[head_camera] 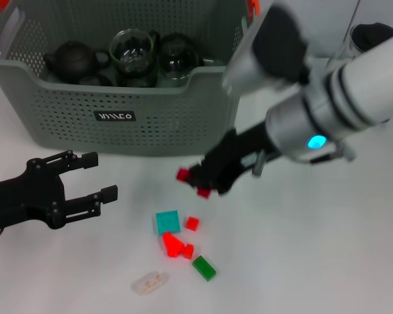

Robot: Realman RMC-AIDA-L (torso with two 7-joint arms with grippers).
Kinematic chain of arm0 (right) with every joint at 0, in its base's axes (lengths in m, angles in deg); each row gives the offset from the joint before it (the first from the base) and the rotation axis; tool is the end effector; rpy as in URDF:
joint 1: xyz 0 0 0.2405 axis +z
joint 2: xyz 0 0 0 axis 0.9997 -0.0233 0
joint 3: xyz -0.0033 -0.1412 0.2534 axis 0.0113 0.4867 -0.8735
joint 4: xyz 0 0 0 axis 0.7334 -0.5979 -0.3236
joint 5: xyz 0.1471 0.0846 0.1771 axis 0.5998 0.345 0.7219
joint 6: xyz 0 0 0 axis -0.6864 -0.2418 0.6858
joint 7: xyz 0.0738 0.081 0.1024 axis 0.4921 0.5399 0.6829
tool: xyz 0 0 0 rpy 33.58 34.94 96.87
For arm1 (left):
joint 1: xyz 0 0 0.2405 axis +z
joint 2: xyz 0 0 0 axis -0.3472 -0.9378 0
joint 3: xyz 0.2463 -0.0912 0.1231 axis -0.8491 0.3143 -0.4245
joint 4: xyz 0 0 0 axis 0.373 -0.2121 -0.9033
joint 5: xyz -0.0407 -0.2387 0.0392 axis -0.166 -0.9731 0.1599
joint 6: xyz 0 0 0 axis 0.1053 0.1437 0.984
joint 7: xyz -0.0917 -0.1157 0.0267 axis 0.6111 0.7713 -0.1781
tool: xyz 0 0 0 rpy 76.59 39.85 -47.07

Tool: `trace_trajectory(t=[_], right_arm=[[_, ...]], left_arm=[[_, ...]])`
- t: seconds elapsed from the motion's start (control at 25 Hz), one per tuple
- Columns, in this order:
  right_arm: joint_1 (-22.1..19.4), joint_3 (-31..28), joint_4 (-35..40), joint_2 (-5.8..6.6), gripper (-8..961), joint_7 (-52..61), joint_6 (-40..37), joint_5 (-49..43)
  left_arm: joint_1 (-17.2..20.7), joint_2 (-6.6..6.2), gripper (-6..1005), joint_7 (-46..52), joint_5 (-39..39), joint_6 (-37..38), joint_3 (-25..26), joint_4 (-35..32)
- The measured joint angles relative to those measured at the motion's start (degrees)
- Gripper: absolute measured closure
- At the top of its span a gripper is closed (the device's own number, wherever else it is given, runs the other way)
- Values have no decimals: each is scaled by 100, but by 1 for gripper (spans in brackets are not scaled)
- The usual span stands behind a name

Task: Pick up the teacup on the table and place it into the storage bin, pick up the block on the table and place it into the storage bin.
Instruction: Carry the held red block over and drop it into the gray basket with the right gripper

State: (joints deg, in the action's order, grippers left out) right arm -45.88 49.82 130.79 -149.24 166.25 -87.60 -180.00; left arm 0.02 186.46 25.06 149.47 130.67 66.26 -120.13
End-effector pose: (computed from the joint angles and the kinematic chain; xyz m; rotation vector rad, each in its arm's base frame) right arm 0.1002 0.4054 -0.1048 -2.9778 0.4942 -0.1132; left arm -0.3669 0.2948 0.0182 -2.5478 -0.5322 -0.7815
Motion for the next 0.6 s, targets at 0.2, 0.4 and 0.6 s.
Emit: trace_trajectory(t=[0.2,0.4,0.6], right_arm=[[21,-739,910,-6,849,-22,-533,167],[617,-1489,914,-4,849,-193,-468,132],[1330,-1922,96,6,845,-427,313,-264]], left_arm=[[-5,-4,232,3,0,2,0,0],[-51,-16,231,11,0,27,-2,0],[-72,-21,231,7,0,46,-2,0]])
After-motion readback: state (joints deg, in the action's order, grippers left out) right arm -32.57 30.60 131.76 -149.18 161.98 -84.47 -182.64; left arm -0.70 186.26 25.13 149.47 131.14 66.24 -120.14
